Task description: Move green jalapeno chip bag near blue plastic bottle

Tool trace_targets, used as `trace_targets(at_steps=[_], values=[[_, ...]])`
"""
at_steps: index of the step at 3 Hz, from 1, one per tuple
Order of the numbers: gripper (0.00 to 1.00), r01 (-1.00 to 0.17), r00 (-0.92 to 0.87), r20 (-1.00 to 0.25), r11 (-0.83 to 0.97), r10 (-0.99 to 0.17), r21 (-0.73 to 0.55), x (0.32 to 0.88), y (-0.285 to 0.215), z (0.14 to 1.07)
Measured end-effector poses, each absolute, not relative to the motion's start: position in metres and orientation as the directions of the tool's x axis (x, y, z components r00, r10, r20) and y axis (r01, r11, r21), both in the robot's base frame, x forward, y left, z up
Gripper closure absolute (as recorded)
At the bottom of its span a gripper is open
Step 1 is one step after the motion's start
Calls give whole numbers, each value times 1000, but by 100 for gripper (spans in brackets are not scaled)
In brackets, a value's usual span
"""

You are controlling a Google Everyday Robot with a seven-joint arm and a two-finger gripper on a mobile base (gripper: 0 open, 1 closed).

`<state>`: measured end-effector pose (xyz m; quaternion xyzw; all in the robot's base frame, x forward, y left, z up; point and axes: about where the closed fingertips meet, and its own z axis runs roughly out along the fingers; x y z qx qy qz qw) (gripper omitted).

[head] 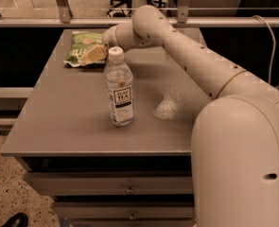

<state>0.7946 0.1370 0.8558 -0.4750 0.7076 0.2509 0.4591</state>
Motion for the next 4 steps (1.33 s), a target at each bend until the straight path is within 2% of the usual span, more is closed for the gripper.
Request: trace_targets(at_steps=[1,3,4], values=[[46,-896,-151,-891,440,-428,-60,796,140,849],[92,-889,-162,-888,454,-431,-58,792,127,850],[100,-882,-125,-895,461,-428,-97,784,105,867]])
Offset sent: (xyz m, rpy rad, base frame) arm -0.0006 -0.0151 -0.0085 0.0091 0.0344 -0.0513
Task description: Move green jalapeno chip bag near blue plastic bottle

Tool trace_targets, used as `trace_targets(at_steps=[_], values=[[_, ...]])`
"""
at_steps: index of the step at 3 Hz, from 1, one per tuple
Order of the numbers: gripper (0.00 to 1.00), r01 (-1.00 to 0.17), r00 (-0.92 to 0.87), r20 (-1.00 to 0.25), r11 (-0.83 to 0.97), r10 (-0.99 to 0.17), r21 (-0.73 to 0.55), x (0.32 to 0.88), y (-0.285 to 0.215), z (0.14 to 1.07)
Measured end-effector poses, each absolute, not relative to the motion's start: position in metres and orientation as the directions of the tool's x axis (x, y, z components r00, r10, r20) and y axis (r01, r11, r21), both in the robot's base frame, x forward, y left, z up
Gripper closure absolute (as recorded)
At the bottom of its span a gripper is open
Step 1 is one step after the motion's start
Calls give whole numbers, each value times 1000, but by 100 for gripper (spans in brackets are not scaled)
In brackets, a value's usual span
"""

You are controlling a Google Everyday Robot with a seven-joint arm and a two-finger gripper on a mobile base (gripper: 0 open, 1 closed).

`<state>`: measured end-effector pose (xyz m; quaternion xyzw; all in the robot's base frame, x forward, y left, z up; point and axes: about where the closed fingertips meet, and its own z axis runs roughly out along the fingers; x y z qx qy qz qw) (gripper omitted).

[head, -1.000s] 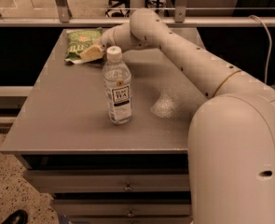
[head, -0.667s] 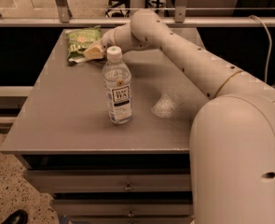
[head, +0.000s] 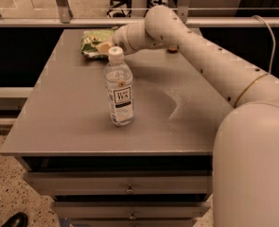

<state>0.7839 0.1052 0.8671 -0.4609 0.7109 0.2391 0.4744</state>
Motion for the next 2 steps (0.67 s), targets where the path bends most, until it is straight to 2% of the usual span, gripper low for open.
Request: trace_targets(at_steps=[2], values=[[100,-879,-3,-880,421,-474,-223,741,24,922]])
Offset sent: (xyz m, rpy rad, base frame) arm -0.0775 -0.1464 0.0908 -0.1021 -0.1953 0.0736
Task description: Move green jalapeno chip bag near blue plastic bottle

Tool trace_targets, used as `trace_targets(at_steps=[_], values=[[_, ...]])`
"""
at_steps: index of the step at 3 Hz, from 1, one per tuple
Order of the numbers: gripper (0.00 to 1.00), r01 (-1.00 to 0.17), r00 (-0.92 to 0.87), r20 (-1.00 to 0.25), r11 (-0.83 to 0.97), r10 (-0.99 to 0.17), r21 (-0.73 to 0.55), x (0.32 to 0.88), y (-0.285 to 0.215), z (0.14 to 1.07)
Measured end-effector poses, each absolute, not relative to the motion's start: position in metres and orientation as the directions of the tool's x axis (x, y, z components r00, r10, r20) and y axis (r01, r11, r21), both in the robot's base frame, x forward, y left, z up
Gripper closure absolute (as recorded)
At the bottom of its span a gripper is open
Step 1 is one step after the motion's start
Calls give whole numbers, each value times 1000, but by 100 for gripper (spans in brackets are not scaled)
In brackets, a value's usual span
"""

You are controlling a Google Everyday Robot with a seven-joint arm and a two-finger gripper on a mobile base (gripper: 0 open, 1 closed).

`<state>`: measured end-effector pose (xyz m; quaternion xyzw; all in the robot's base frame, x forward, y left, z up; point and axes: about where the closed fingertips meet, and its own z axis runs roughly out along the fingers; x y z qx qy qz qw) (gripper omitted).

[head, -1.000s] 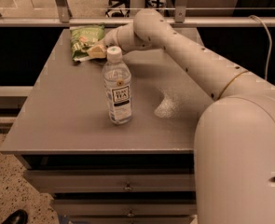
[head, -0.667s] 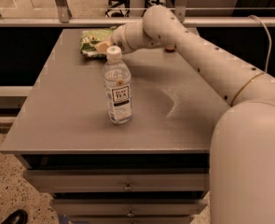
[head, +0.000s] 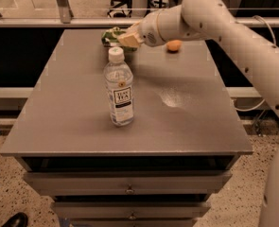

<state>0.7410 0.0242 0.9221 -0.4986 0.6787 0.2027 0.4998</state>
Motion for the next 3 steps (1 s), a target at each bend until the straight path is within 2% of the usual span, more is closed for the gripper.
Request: trace_targets(at_steps=[3], values=[[100,-880,58,-806,351,-590,-321,656,-105,924]])
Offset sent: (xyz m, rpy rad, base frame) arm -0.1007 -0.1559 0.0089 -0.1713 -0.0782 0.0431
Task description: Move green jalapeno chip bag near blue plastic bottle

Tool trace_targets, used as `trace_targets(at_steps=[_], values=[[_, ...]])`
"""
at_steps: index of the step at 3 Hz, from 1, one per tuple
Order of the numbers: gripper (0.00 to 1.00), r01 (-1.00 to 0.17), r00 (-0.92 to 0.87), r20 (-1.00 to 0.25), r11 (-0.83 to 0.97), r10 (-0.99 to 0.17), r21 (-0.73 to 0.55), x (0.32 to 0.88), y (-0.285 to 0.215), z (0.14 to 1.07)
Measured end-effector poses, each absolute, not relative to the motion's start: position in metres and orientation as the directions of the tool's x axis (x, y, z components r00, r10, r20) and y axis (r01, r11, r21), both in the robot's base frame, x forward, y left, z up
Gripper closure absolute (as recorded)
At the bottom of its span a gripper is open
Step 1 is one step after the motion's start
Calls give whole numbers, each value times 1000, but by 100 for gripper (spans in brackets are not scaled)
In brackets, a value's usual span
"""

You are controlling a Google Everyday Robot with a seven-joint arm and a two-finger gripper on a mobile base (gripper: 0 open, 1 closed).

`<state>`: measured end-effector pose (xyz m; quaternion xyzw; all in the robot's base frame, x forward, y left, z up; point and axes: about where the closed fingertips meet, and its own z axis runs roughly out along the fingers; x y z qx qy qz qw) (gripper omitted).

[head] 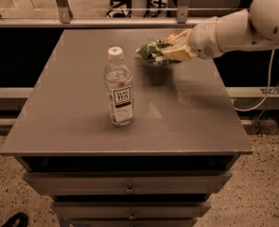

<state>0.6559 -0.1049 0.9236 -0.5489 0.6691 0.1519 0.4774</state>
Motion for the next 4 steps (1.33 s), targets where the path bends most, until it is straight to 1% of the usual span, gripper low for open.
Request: trace_targets(at_steps=[2,3,4], values=[[100,-887,34,-770,336,-637,-317,615,-171,893],[100,-899,68,-765,293,-640,-325,583,-190,890],[100,-909,150,-762,216,-630,-357,547,-191,896]])
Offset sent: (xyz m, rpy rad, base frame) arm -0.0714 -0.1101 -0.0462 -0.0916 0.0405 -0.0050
